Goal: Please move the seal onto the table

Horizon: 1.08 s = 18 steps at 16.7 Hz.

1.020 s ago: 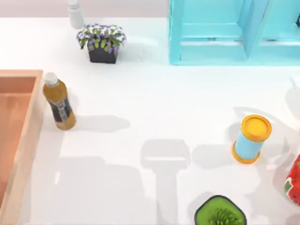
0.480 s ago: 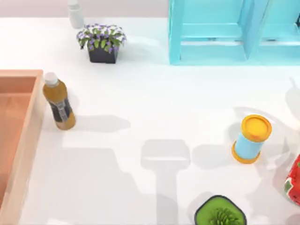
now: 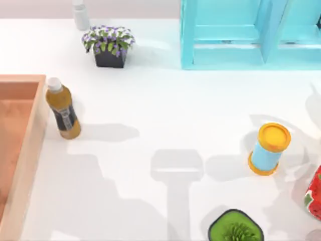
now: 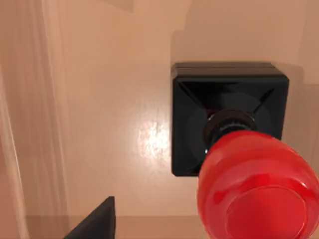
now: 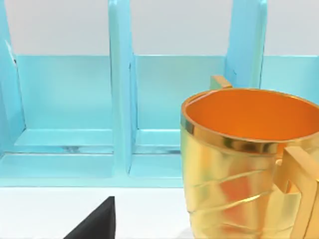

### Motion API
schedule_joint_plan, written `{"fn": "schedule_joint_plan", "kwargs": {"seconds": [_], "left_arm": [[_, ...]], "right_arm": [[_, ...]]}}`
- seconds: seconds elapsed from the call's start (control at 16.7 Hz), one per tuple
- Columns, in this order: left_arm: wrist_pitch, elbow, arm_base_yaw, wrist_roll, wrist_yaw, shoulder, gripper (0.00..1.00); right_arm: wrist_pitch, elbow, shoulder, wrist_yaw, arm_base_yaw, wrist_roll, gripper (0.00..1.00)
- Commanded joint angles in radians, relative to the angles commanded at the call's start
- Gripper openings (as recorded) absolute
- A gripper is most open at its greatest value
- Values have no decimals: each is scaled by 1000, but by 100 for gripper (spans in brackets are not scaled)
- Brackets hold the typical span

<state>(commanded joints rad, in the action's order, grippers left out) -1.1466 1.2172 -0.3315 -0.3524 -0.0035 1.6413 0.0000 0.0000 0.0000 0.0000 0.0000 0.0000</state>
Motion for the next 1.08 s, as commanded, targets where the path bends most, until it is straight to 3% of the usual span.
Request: {"fn": "schedule_joint_plan", "kwargs": {"seconds": [0.36,0.72,1.08], "left_arm": [[212,-165,-5,-6,0,47,100],[237,-184,-5,-6,0,53,100],[237,-184,-5,-6,0,53,55]], "right_arm": [[0,0,0,0,0,0,100],[0,0,0,0,0,0,100],[0,0,0,0,0,0,100]]}}
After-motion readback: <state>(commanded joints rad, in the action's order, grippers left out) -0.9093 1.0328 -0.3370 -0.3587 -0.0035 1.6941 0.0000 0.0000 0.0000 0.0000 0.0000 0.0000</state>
